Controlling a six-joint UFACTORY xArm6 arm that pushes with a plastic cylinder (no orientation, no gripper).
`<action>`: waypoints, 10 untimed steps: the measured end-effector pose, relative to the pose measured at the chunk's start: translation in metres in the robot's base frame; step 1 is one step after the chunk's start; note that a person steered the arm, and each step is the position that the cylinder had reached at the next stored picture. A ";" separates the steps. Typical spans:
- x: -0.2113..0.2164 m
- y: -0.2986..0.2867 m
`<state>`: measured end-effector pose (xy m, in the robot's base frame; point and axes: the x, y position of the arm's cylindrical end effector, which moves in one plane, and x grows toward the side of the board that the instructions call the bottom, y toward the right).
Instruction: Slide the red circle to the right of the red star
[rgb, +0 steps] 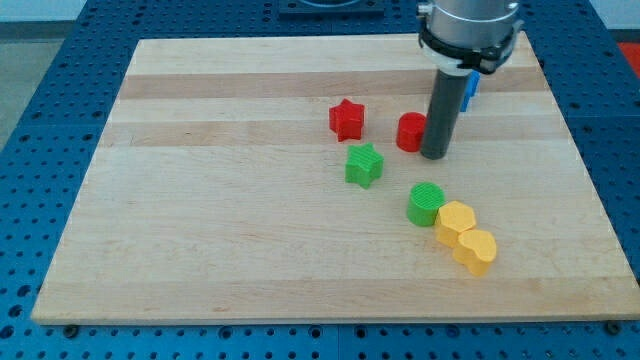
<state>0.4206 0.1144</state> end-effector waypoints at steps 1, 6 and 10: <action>-0.008 -0.018; -0.043 -0.015; 0.025 0.013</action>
